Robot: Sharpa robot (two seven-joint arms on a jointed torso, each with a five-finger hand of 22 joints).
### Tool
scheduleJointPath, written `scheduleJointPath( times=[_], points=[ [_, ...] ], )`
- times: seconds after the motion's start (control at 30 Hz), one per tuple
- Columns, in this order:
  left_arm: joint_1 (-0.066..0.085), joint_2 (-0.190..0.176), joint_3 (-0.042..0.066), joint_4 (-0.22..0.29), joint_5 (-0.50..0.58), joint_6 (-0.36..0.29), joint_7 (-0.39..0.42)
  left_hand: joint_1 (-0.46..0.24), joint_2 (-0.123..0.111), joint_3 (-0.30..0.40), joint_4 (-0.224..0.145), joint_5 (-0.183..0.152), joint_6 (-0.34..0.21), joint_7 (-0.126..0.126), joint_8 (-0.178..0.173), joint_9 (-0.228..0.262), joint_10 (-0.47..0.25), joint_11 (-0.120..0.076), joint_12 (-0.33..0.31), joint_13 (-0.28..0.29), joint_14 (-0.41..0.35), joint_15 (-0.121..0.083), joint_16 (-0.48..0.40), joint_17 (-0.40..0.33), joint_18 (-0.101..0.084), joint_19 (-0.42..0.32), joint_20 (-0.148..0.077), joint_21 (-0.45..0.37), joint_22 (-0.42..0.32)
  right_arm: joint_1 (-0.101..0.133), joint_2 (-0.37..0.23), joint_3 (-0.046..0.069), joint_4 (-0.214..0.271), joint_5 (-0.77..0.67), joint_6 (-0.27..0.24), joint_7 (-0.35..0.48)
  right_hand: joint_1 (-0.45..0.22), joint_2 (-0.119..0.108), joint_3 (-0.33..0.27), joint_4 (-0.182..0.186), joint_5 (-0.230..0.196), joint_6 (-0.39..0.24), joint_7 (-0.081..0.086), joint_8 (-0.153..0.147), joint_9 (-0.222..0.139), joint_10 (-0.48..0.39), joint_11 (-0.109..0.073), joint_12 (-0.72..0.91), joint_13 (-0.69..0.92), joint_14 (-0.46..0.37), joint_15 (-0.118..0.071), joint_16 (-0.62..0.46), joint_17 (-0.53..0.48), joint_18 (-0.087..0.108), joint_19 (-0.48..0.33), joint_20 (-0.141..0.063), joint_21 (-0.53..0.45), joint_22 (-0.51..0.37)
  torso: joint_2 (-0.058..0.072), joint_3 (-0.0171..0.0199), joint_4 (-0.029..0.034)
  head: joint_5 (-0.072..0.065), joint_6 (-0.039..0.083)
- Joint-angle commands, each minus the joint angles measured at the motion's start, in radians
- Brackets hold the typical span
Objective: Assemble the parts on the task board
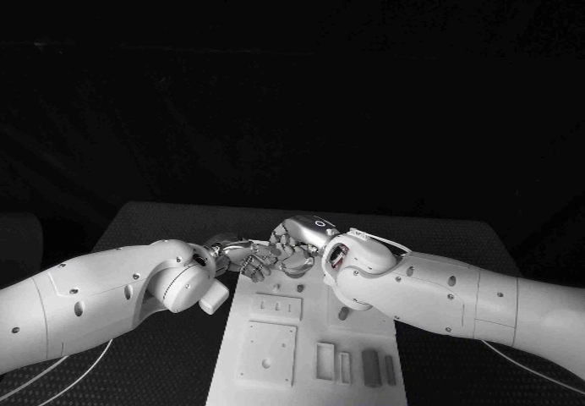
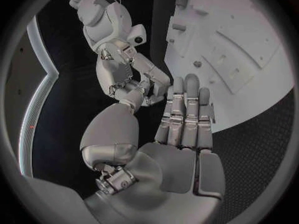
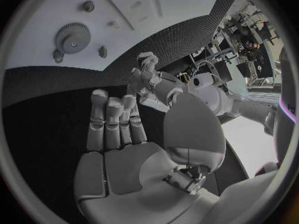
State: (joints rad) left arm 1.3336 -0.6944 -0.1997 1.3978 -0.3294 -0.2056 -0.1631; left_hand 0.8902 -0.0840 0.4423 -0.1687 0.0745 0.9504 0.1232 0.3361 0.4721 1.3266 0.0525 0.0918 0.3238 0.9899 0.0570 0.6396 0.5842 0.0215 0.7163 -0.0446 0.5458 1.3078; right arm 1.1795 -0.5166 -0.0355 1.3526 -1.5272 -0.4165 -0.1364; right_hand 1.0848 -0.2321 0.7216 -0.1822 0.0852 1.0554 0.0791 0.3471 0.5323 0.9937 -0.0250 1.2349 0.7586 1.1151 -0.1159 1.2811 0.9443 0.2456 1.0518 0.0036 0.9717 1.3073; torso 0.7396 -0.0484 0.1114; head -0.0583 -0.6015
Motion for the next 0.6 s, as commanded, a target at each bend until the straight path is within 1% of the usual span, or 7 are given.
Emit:
scheduleJointPath(
  times=[0.03, 0.2, 0.37, 0.43, 0.53, 0.6],
  points=[
    [0.001, 0.004, 0.001, 0.004, -0.013, 0.023, -0.003, 0.010, 0.001, 0.002, -0.004, 0.004, 0.009, 0.001, 0.004, 0.002, 0.006, -0.001, 0.004, 0.001, -0.001, -0.005, 0.005, 0.001, 0.009, -0.002, -0.002, 0.004, 0.016, -0.001, 0.003, 0.000, 0.000, -0.006, 0.006, 0.010, 0.003, 0.000, 0.000, 0.007, 0.005, 0.011, 0.004, 0.003, 0.011, 0.005, 0.001, 0.004, 0.001, 0.002, -0.007, 0.003, 0.001, 0.016, 0.006, -0.002, 0.006, 0.017, 0.000, 0.0002, 0.0002, -0.002, 0.000],
    [0.001, 0.005, 0.001, 0.005, -0.019, 0.021, -0.003, 0.025, 0.006, 0.005, -0.019, 0.007, 0.017, -0.002, 0.006, 0.004, 0.012, -0.004, 0.007, 0.007, -0.001, -0.006, 0.008, 0.002, 0.007, -0.002, -0.002, 0.005, 0.016, -0.001, 0.008, 0.000, -0.001, -0.005, 0.009, 0.011, 0.002, 0.000, 0.000, 0.007, 0.005, 0.011, 0.004, 0.003, 0.011, 0.005, 0.001, 0.004, 0.001, 0.002, -0.007, 0.003, 0.001, 0.016, 0.006, -0.003, 0.006, 0.017, 0.001, 0.0007, 0.0001, -0.002, 0.000],
    [0.001, 0.007, 0.001, 0.002, -0.019, 0.019, 0.000, 0.034, 0.015, 0.008, -0.029, 0.014, 0.026, -0.005, 0.008, 0.006, 0.019, -0.008, 0.011, 0.013, 0.001, -0.007, 0.012, 0.003, 0.006, -0.001, -0.003, 0.006, 0.016, -0.003, 0.011, 0.000, -0.003, -0.005, 0.011, 0.010, 0.002, 0.000, -0.001, 0.007, 0.005, 0.011, 0.004, 0.003, 0.011, 0.006, 0.001, 0.004, 0.001, 0.002, -0.007, 0.003, 0.001, 0.016, 0.006, -0.003, 0.006, 0.017, 0.000, -0.0001, -0.0001, -0.001, -0.002],
    [0.001, 0.008, 0.001, 0.001, -0.019, 0.017, 0.001, 0.027, 0.016, 0.005, -0.029, 0.037, 0.030, -0.006, 0.007, 0.006, 0.021, -0.009, 0.011, 0.017, 0.001, -0.007, 0.015, 0.004, 0.004, 0.000, -0.004, 0.006, 0.015, -0.003, 0.011, 0.000, -0.004, -0.004, 0.012, 0.010, 0.002, 0.000, -0.001, 0.007, 0.005, 0.011, 0.004, 0.003, 0.011, 0.006, 0.001, 0.004, 0.001, 0.002, -0.007, 0.003, 0.001, 0.016, 0.006, -0.003, 0.007, 0.017, 0.000, 0.0005, 0.0000, -0.001, -0.002],
    [0.001, 0.008, 0.001, 0.002, -0.019, 0.016, 0.002, 0.023, 0.018, 0.004, -0.028, 0.048, 0.032, -0.007, 0.007, 0.007, 0.023, -0.010, 0.012, 0.019, 0.001, -0.007, 0.016, 0.004, 0.003, 0.000, -0.004, 0.006, 0.015, -0.003, 0.011, 0.000, -0.004, -0.003, 0.013, 0.011, 0.002, 0.000, -0.001, 0.007, 0.005, 0.012, 0.004, 0.003, 0.012, 0.006, 0.001, 0.004, 0.001, 0.002, -0.008, 0.003, 0.001, 0.016, 0.006, -0.003, 0.007, 0.017, 0.000, 0.0008, -0.0001, 0.001, -0.004],
    [0.001, 0.008, 0.001, 0.002, -0.019, 0.015, 0.003, 0.020, 0.024, 0.005, -0.026, 0.053, 0.036, -0.009, 0.008, 0.007, 0.026, -0.012, 0.013, 0.021, 0.001, -0.008, 0.017, 0.004, 0.003, 0.001, -0.005, 0.006, 0.015, -0.003, 0.011, -0.001, -0.005, -0.003, 0.015, 0.011, 0.002, 0.001, -0.001, 0.007, 0.006, 0.012, 0.004, 0.003, 0.012, 0.006, 0.001, 0.004, 0.001, 0.002, -0.008, 0.003, 0.001, 0.016, 0.006, -0.003, 0.007, 0.017, 0.000, 0.0006, -0.0001, 0.000, -0.004]
  ],
)
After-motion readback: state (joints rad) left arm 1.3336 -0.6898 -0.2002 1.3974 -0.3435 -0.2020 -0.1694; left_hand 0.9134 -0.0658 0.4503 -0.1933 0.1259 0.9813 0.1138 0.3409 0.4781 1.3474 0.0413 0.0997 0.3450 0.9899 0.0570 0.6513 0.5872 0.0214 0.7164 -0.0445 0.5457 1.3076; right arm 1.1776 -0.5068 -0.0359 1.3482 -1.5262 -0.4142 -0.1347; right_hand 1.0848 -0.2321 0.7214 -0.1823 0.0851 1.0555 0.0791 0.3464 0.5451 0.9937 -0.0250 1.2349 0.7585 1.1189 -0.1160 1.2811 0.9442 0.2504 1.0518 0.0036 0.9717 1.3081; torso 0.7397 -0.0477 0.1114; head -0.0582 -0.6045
